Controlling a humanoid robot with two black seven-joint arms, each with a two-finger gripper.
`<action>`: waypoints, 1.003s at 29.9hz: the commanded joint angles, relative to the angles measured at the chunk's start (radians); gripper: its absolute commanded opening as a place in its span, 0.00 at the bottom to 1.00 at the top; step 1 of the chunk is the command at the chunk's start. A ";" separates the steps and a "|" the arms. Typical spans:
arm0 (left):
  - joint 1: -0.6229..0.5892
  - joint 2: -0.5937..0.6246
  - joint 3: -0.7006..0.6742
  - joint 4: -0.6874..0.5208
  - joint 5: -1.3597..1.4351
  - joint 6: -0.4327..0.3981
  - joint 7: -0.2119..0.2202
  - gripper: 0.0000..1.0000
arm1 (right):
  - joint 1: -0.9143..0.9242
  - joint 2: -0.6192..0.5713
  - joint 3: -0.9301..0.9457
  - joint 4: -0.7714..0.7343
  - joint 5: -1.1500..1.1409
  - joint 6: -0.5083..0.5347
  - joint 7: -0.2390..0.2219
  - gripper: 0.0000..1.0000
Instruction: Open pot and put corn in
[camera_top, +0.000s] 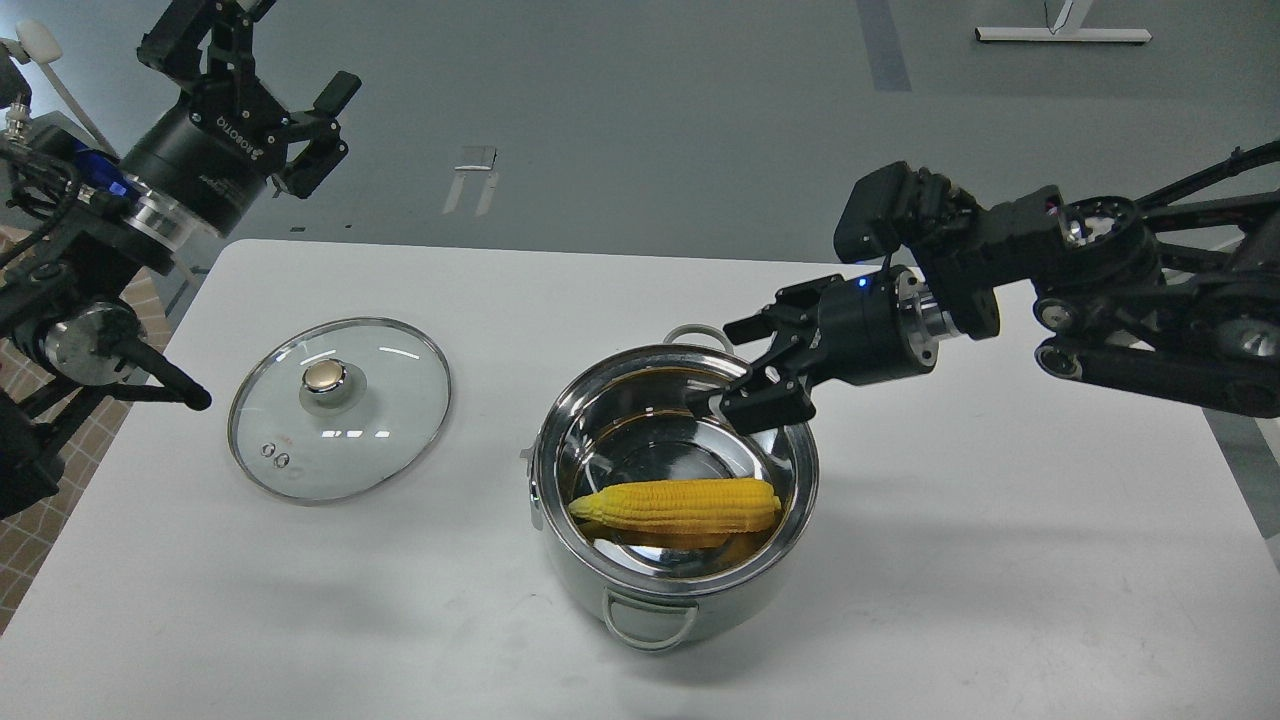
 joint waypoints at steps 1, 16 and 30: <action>0.000 -0.004 0.002 0.000 0.009 0.029 0.000 0.98 | -0.014 0.002 0.098 -0.138 0.115 -0.002 0.000 1.00; -0.041 -0.139 -0.008 0.144 0.006 0.015 0.061 0.98 | -0.418 0.079 0.699 -0.593 0.529 0.019 0.000 1.00; -0.035 -0.354 -0.008 0.328 0.013 0.015 0.058 0.98 | -0.613 0.257 0.939 -0.733 0.955 0.076 0.000 1.00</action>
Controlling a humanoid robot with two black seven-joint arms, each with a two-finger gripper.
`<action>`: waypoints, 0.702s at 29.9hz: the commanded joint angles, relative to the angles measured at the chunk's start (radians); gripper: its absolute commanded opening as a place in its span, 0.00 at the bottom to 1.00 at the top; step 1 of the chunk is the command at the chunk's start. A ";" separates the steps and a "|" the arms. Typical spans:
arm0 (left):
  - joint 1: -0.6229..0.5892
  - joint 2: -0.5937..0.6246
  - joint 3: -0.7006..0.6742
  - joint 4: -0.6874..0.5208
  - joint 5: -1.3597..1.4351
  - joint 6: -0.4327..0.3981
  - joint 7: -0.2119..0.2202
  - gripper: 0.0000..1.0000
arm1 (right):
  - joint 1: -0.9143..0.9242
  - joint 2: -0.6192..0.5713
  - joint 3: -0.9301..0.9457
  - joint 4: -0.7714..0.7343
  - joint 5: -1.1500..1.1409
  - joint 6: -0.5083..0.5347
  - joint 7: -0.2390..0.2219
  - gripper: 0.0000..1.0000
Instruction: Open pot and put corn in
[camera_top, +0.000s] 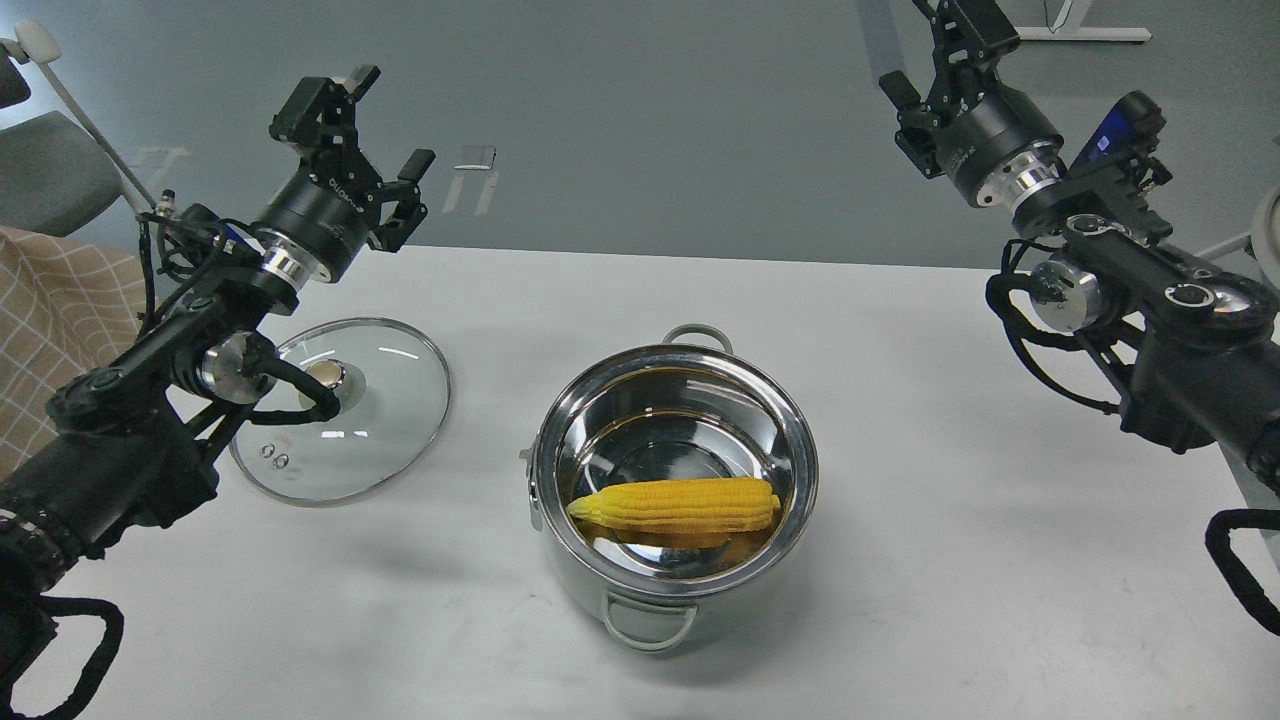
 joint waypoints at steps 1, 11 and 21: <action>0.008 -0.041 -0.002 0.010 0.001 -0.004 -0.005 0.98 | -0.036 0.036 0.075 -0.024 0.017 0.044 0.000 1.00; 0.012 -0.092 -0.001 0.012 0.043 -0.042 -0.005 0.98 | -0.098 0.083 0.120 -0.024 0.068 0.085 0.000 1.00; 0.015 -0.088 -0.008 0.010 0.041 -0.048 -0.007 0.98 | -0.116 0.088 0.136 -0.019 0.064 0.084 0.000 1.00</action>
